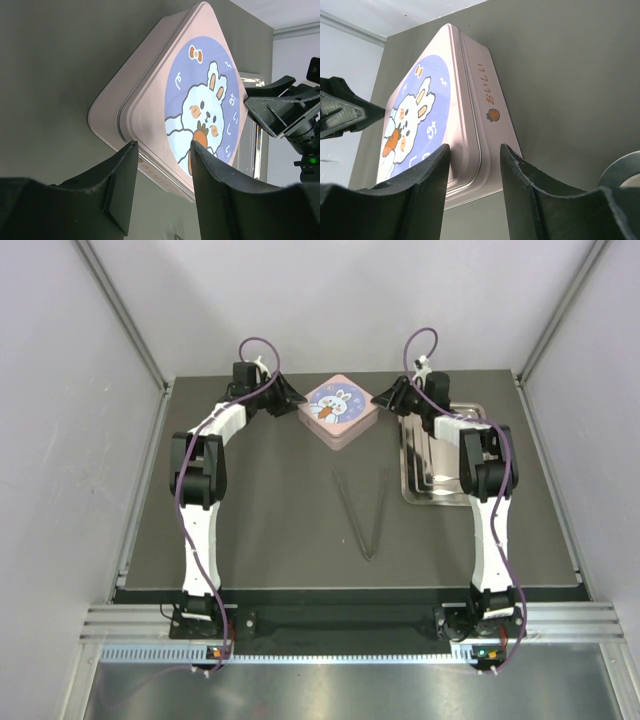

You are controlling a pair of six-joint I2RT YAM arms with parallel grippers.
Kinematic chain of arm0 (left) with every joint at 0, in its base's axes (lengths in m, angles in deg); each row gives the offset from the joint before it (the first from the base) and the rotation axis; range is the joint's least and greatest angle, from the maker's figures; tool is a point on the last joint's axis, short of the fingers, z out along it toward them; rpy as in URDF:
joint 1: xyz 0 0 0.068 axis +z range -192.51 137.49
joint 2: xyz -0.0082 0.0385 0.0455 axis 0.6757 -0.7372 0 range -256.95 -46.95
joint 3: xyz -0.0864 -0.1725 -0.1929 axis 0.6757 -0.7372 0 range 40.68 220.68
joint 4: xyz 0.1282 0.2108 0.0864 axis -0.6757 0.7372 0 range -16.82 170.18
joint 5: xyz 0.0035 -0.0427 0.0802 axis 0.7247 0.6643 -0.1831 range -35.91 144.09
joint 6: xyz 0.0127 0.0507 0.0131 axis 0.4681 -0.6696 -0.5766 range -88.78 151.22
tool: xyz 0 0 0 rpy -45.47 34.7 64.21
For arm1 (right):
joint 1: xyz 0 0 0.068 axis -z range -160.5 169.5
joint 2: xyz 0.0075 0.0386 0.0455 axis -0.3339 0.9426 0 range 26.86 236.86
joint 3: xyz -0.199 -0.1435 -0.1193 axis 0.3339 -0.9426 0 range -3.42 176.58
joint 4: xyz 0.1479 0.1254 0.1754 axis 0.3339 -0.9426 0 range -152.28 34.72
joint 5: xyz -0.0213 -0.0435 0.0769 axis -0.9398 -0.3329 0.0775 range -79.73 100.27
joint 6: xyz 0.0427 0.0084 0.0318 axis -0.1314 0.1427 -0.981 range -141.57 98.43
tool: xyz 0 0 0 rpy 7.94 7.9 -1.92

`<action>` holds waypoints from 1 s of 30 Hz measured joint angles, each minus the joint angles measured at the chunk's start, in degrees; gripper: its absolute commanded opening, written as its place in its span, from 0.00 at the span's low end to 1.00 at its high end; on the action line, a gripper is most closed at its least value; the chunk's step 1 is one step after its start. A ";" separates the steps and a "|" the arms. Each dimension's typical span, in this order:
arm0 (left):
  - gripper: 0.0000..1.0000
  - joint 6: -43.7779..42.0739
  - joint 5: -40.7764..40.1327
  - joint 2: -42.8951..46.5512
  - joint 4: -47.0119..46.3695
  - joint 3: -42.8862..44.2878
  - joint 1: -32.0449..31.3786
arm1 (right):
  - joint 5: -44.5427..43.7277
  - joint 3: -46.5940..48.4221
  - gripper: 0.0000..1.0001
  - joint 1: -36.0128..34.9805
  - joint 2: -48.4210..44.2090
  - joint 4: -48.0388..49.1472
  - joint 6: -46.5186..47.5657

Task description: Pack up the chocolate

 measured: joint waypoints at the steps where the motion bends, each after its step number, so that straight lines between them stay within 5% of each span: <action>1: 0.51 0.00 -0.02 0.00 -0.02 0.00 0.00 | 0.00 -0.11 0.45 0.00 -0.11 -0.04 0.09; 30: 0.58 -1.92 -2.54 1.95 1.88 -1.62 -0.37 | 1.55 -5.55 0.43 0.00 -4.31 -1.75 2.56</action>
